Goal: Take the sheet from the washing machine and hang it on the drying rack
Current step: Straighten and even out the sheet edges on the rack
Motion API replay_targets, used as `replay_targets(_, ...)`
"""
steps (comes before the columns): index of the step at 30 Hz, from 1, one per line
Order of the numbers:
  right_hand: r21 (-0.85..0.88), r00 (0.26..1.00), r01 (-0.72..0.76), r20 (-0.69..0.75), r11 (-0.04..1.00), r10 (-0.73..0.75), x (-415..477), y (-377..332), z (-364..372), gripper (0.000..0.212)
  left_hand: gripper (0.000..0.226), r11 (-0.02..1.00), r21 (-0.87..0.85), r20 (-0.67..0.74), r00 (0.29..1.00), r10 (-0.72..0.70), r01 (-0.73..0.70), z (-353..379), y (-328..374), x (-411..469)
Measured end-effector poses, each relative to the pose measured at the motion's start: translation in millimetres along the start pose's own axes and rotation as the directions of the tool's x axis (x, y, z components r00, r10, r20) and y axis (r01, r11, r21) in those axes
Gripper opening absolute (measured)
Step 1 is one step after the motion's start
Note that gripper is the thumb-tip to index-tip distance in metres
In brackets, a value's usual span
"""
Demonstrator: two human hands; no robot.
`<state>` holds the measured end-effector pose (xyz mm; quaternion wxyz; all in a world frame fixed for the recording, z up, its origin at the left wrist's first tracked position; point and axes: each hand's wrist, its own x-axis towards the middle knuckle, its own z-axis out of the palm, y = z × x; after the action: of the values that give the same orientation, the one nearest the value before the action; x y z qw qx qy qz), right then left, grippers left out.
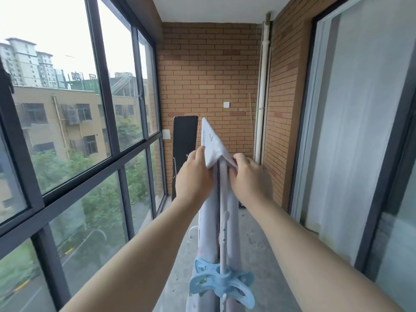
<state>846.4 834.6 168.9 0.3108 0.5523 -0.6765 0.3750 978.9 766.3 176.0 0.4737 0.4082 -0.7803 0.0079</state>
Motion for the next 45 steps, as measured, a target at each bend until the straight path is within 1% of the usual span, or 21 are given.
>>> replay_targets(4, -0.004, 0.993, -0.072, 0.089, 0.997, 0.072, 13.5, 5.3, -7.0, 0.015, 0.050, 0.998, 0.063, 0.025, 1.000, 0.018, -0.019, -12.1, 12.5, 13.9)
replay_targets(9, 0.007, 0.994, -0.085, 0.076, 0.996, 0.084, 13.1, 6.7, -11.0, 0.026, 0.037, 0.993, 0.055, 0.011, 0.995, 0.104, -0.104, -6.8, 33.9, 6.9)
replay_targets(13, 0.023, 0.990, -0.038, 0.138, 0.999, 0.034, 10.9, 7.7, -2.6, 0.023, 0.034, 0.986, -0.003, -0.037, 0.986, 0.165, -0.165, 0.1, 34.4, 5.0)
replay_targets(16, 0.027, 0.988, -0.058, 0.147, 0.998, 0.053, 13.8, 7.7, -0.6, 0.016, 0.037, 0.975, 0.036, -0.017, 0.976, 0.219, -0.218, -2.9, 31.0, 8.6)
replay_targets(18, 0.026, 0.986, -0.085, 0.148, 0.996, 0.081, 19.0, 6.8, -1.9, 0.014, 0.032, 0.977, 0.073, 0.031, 0.979, 0.200, -0.202, -3.8, 29.5, 12.3)
replay_targets(20, 0.024, 0.981, -0.091, 0.176, 0.996, 0.086, 26.4, 4.8, -6.2, 0.016, 0.028, 0.982, 0.087, 0.048, 0.985, 0.166, -0.170, -4.9, 27.0, 16.7)
replay_targets(23, -0.001, 0.984, -0.054, 0.171, 0.999, 0.053, 32.1, 1.6, -11.7, 0.013, 0.025, 0.994, 0.016, 0.044, 0.993, 0.111, -0.112, -4.0, 25.0, 20.9)
replay_targets(25, 0.004, 0.985, -0.061, 0.164, 0.998, 0.060, 30.5, -2.5, -11.3, 0.008, 0.019, 0.996, -0.012, 0.021, 0.996, 0.086, -0.085, -1.2, 30.6, 18.2)
replay_targets(27, 0.059, 0.982, -0.099, 0.166, 0.993, 0.088, 27.8, -6.0, -8.4, 0.005, 0.018, 0.995, -0.028, -0.034, 0.995, 0.096, -0.097, 4.5, 36.2, 13.4)
replay_targets(29, 0.107, 0.980, -0.130, 0.165, 0.986, 0.112, 29.7, -7.6, -8.1, 0.009, 0.022, 0.993, -0.044, -0.083, 0.991, 0.102, -0.106, 6.9, 38.3, 10.0)
replay_targets(32, 0.051, 0.976, -0.092, 0.204, 0.995, 0.080, 36.1, -5.2, -11.8, 0.009, 0.025, 0.994, 0.009, -0.079, 0.991, 0.110, -0.110, 4.4, 34.2, 11.3)
replay_targets(34, 0.005, 0.982, -0.063, 0.179, 0.998, 0.061, 39.4, -5.1, -15.3, 0.010, 0.024, 0.990, 0.039, -0.066, 0.988, 0.140, -0.138, 4.7, 31.9, 12.9)
replay_targets(36, -0.008, 0.988, -0.047, 0.146, 0.999, 0.048, 39.2, -7.5, -14.3, 0.011, 0.028, 0.988, 0.050, -0.048, 0.988, 0.145, -0.143, 6.5, 31.8, 13.0)
replay_targets(38, 0.007, 0.989, -0.023, 0.149, 1.000, 0.022, 35.8, -10.9, -11.2, 0.017, 0.034, 0.989, 0.010, -0.057, 0.987, 0.150, -0.149, 9.3, 30.7, 11.5)
replay_targets(40, 0.026, 0.988, -0.007, 0.154, 1.000, 0.003, 31.3, -11.1, -9.1, 0.023, 0.033, 0.985, -0.027, -0.080, 0.982, 0.170, -0.172, 11.1, 26.9, 10.0)
replay_targets(42, 0.069, 0.989, -0.017, 0.150, 0.997, 0.007, 28.9, -9.7, -6.5, 0.029, 0.033, 0.983, -0.028, -0.094, 0.979, 0.178, -0.181, 11.7, 23.4, 9.0)
replay_targets(43, 0.104, 0.988, -0.028, 0.152, 0.994, 0.012, 29.7, -9.5, -6.4, 0.031, 0.034, 0.985, -0.049, -0.104, 0.982, 0.157, -0.163, 11.1, 23.0, 9.1)
replay_targets(45, 0.195, 0.982, -0.101, 0.177, 0.976, 0.066, 29.4, -10.4, -2.4, 0.028, 0.036, 0.987, -0.149, -0.113, 0.993, 0.047, -0.063, 9.9, 23.4, 5.3)
